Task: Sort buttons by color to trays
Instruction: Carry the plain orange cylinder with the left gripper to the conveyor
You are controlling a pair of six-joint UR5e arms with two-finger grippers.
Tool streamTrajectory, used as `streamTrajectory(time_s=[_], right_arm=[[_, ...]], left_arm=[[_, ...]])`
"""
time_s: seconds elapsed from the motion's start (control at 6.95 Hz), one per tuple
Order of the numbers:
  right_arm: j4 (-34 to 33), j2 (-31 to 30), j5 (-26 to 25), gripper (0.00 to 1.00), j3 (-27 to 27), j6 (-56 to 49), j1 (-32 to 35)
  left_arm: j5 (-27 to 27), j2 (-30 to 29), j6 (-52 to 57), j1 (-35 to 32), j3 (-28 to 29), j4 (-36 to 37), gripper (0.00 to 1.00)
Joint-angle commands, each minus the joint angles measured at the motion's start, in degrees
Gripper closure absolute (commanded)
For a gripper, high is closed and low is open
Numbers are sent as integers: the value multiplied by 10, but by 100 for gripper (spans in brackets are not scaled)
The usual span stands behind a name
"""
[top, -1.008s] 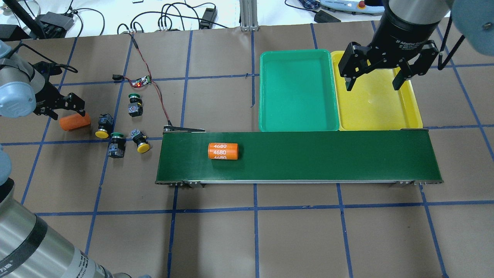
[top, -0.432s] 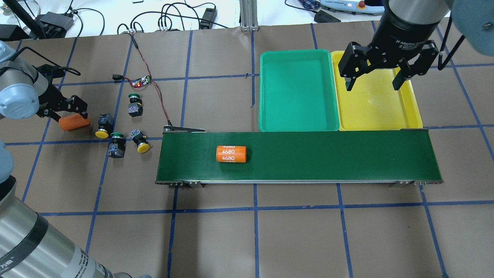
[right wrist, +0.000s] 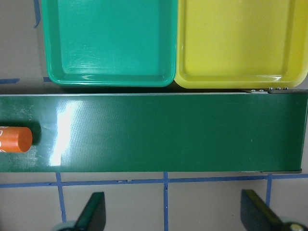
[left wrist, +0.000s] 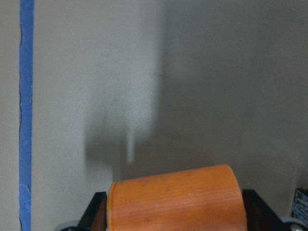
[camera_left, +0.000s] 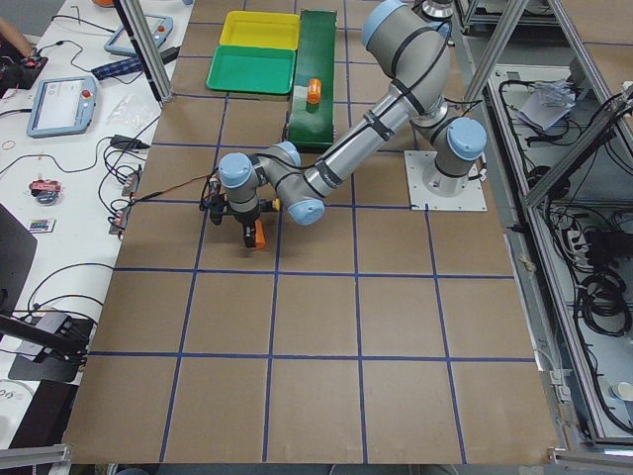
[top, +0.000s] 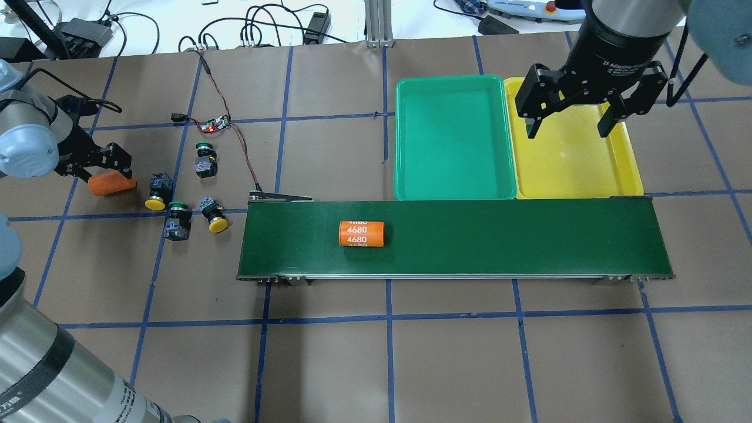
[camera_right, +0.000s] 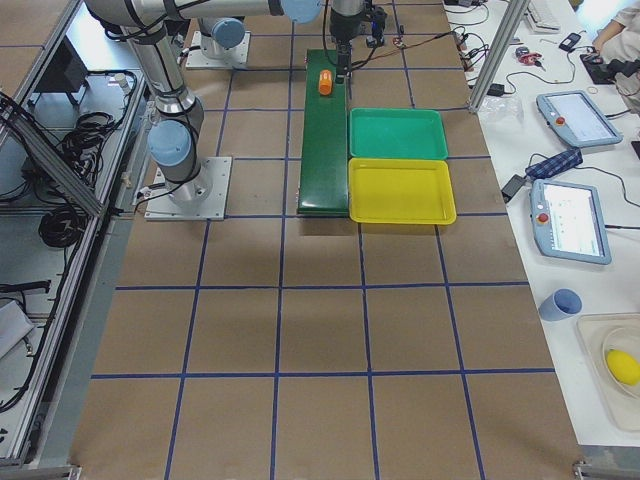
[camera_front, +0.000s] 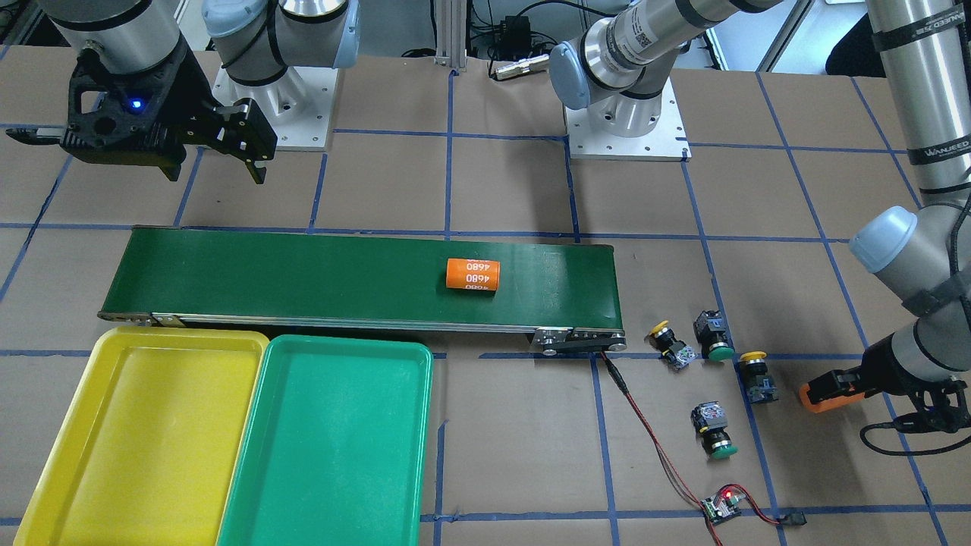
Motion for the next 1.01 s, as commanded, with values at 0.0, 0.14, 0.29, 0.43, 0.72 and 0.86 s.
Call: streamTrajectory(time_s=[0.0, 0.14, 0.29, 0.43, 0.72, 0.86], right_arm=[[0, 0, 0, 0, 0, -1, 0], [0, 0, 0, 0, 0, -1, 0], [0, 0, 1, 0, 0, -1, 0], [0, 0, 0, 0, 0, -1, 0], [-1, 0, 1, 0, 0, 0, 0], [-1, 0, 1, 0, 0, 0, 0]], left_arm=[[-6, 60, 2, -35, 15, -87, 100], [-27, 110, 0, -70, 14, -152, 100], [-69, 157, 1, -99, 0, -206, 100], [-64, 182, -18, -149, -16, -221, 100], [-69, 212, -106, -220, -83, -211, 100], [-67, 216, -128, -254, -103, -190, 100]])
